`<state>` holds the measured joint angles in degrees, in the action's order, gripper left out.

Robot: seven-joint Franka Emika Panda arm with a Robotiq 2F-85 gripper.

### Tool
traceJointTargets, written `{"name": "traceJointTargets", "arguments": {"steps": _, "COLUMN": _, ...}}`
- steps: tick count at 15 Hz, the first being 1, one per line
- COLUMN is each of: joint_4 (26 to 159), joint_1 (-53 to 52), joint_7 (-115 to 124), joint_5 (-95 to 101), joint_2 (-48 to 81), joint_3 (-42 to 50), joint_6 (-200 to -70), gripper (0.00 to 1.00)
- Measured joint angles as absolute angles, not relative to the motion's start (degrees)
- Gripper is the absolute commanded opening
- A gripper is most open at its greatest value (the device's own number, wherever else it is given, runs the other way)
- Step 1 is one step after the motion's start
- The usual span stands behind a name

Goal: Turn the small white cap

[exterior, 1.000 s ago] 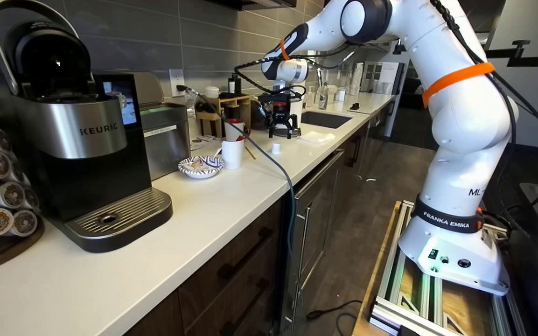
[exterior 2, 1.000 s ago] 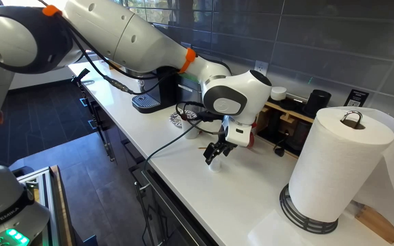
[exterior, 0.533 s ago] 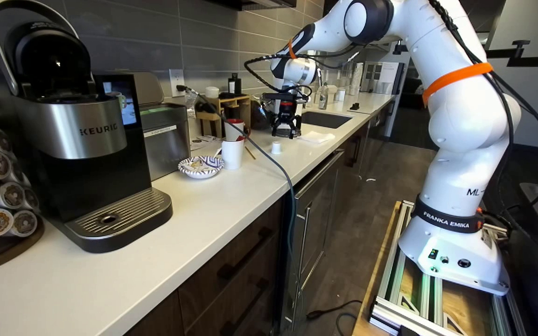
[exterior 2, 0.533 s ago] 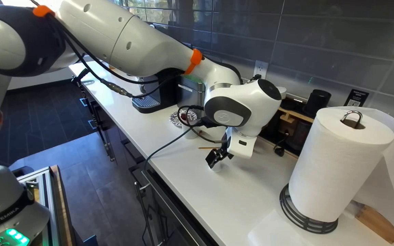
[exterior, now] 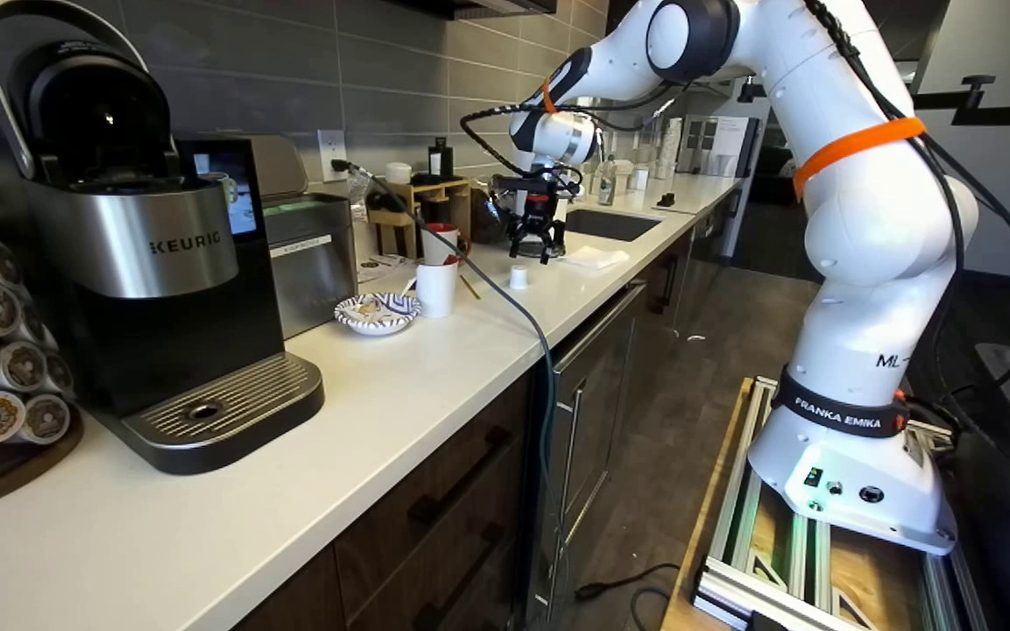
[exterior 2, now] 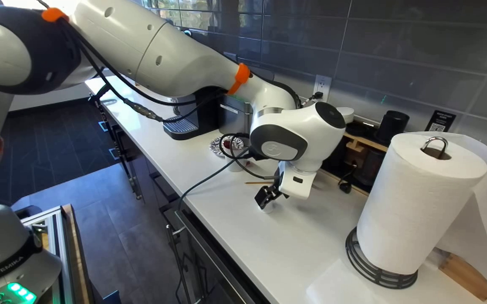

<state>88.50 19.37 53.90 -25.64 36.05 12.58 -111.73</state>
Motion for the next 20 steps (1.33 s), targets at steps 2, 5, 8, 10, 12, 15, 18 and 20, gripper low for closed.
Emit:
{"name": "traceJointTargets", "arguments": {"steps": 2, "joint_4": 88.7, "joint_1": 19.6, "joint_7": 53.9, "joint_5": -27.4, "joint_2": 36.1, "joint_3": 12.6, "joint_6": -112.4, "gripper": 1.0}}
{"name": "traceJointTargets", "arguments": {"steps": 5, "joint_4": 89.4, "joint_1": 20.4, "joint_7": 53.9, "joint_5": -29.9, "joint_2": 36.1, "joint_3": 12.6, "joint_6": -113.6, "gripper": 1.0}}
{"name": "traceJointTargets", "arguments": {"steps": 8, "joint_4": 90.8, "joint_1": 20.9, "joint_7": 53.6, "joint_5": -30.5, "joint_2": 36.1, "joint_3": 12.6, "joint_6": -114.6, "gripper": 0.95}}
{"name": "traceJointTargets", "arguments": {"steps": 10, "joint_4": 91.9, "joint_1": 20.9, "joint_7": 53.0, "joint_5": -30.6, "joint_2": 36.0, "joint_3": 12.5, "joint_6": -115.0, "gripper": 0.92}}
{"name": "traceJointTargets", "arguments": {"steps": 12, "joint_4": 93.3, "joint_1": 20.9, "joint_7": 52.2, "joint_5": -30.9, "joint_2": 35.7, "joint_3": 12.2, "joint_6": -115.8, "gripper": 0.88}}
{"name": "traceJointTargets", "arguments": {"steps": 15, "joint_4": 95.5, "joint_1": 20.6, "joint_7": 50.4, "joint_5": -32.2, "joint_2": 35.0, "joint_3": 11.5, "joint_6": -117.3, "gripper": 0.84}}
{"name": "traceJointTargets", "arguments": {"steps": 18, "joint_4": 97.7, "joint_1": 20.2, "joint_7": 48.5, "joint_5": -33.7, "joint_2": 33.8, "joint_3": 10.7, "joint_6": -119.0, "gripper": 0.73}}
{"name": "traceJointTargets", "arguments": {"steps": 20, "joint_4": 99.0, "joint_1": 20.0, "joint_7": 47.2, "joint_5": -34.7, "joint_2": 33.1, "joint_3": 10.3, "joint_6": -120.0, "gripper": 0.53}}
